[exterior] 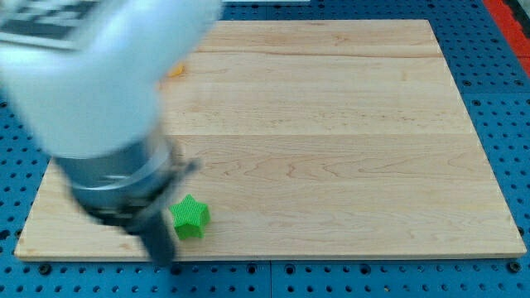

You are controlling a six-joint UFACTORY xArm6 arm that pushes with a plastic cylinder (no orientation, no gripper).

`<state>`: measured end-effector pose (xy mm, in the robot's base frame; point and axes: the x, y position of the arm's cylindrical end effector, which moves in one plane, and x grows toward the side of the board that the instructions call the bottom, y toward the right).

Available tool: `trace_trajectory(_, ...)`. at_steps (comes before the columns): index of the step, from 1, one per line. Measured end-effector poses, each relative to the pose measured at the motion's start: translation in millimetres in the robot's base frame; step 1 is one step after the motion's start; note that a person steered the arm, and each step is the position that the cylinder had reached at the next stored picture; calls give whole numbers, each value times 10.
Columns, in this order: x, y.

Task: Push the green star to the bottom right side of the board

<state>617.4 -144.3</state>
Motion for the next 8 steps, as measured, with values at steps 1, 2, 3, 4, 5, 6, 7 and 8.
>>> trace_trajectory(1, -334, -217)
trace_trajectory(2, -487, 529)
trace_trajectory(3, -511, 960)
trace_trajectory(4, -596, 258)
trace_trajectory(5, -723, 159)
trace_trajectory(6, -759, 159)
trace_trajectory(7, -759, 151)
trace_trajectory(8, -759, 151)
